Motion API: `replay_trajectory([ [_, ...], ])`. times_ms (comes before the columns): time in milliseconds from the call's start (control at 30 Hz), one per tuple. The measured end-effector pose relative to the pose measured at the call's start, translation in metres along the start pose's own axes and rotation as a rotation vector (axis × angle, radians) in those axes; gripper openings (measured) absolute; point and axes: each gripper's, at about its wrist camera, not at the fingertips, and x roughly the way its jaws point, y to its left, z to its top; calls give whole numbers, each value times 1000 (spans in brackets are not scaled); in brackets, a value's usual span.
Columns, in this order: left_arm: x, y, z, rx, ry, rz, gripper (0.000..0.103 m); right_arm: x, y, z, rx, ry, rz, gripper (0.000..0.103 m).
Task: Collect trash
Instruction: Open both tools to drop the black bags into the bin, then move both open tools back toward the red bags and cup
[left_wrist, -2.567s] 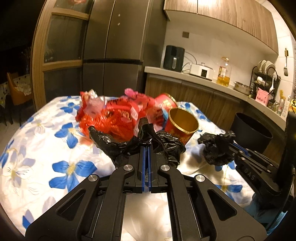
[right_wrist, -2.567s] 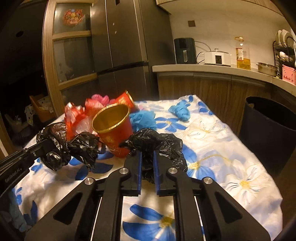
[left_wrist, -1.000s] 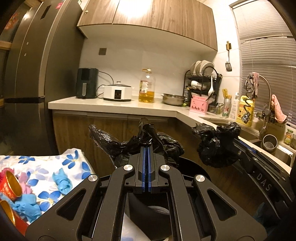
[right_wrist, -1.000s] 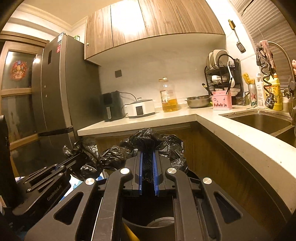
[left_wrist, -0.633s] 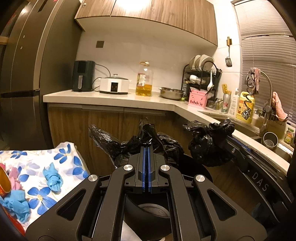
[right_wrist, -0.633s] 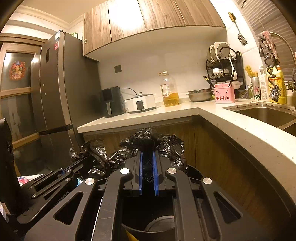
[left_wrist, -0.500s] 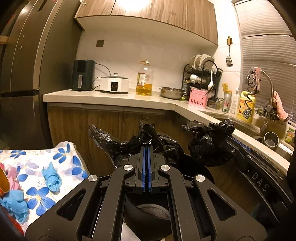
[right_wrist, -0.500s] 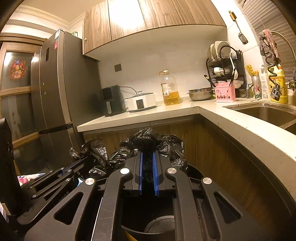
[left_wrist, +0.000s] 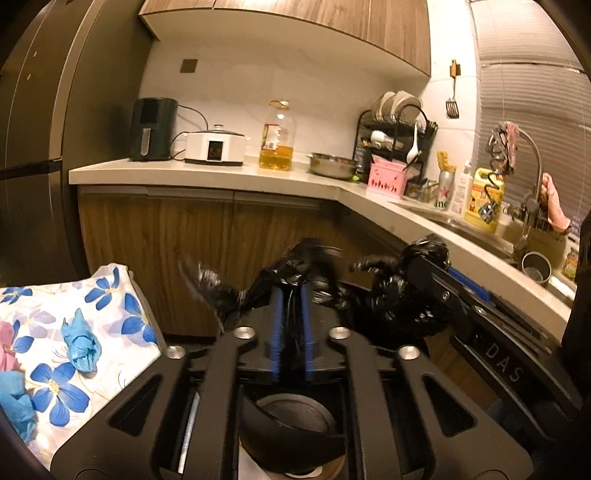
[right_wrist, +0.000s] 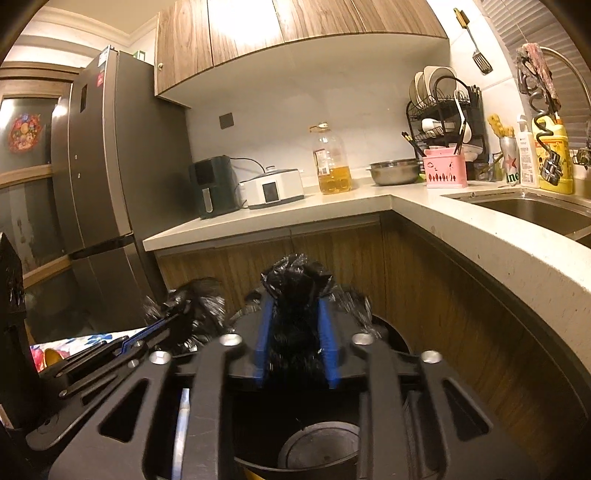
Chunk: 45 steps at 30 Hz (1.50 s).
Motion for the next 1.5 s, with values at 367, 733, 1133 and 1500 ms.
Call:
replay_trajectory([
  [367, -13, 22, -13, -34, 15, 108, 65, -8, -3, -6, 14, 3, -25, 58],
  [733, -81, 55, -37, -61, -3, 307, 77, -37, 16, -20, 1, -4, -35, 75],
  [1133, -198, 98, -74, -138, -78, 516, 78, -72, 73, -48, -23, 20, 98, 79],
  [1500, -266, 137, -97, -164, -81, 674, 78, -90, 144, -81, -67, 81, 227, 79],
])
